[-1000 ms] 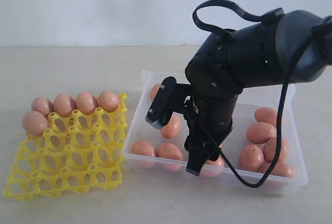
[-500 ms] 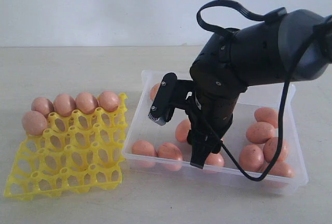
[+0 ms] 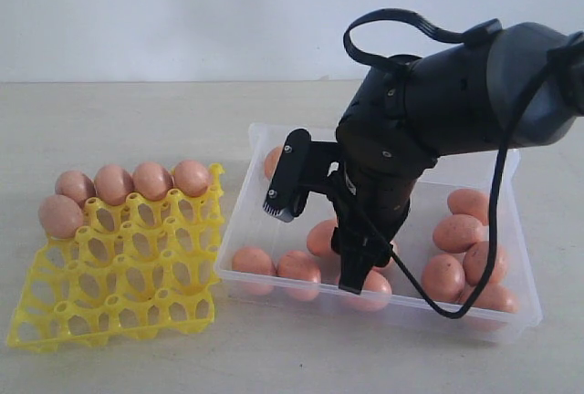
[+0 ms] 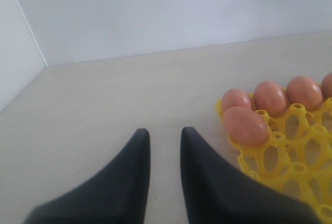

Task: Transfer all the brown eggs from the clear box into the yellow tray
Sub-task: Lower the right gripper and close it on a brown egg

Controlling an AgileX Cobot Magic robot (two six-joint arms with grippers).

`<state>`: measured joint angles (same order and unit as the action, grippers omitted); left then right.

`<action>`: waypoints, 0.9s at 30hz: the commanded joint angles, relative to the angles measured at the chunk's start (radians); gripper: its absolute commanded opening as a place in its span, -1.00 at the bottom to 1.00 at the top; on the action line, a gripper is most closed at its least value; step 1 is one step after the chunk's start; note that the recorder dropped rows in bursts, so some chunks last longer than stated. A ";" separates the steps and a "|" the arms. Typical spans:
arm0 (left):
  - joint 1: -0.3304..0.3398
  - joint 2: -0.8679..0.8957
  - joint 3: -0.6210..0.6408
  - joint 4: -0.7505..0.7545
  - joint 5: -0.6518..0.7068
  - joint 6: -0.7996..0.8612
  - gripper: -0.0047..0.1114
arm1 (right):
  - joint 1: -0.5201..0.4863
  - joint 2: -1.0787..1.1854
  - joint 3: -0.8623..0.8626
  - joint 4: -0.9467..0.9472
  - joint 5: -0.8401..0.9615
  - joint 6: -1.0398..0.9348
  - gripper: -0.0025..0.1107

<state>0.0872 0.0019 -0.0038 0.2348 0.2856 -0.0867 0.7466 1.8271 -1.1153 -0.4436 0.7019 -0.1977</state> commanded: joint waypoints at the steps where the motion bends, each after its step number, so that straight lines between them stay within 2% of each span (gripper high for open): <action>1: 0.002 -0.002 0.004 -0.002 -0.002 -0.002 -0.55 | -0.009 0.003 0.002 -0.011 -0.014 0.002 0.08; 27: 0.002 -0.002 0.004 -0.002 -0.002 -0.002 -0.55 | -0.019 0.120 0.002 0.001 -0.029 -0.002 0.08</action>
<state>0.0872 0.0019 -0.0038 0.2348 0.2856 -0.0867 0.7296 1.9414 -1.1153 -0.4621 0.6800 -0.1993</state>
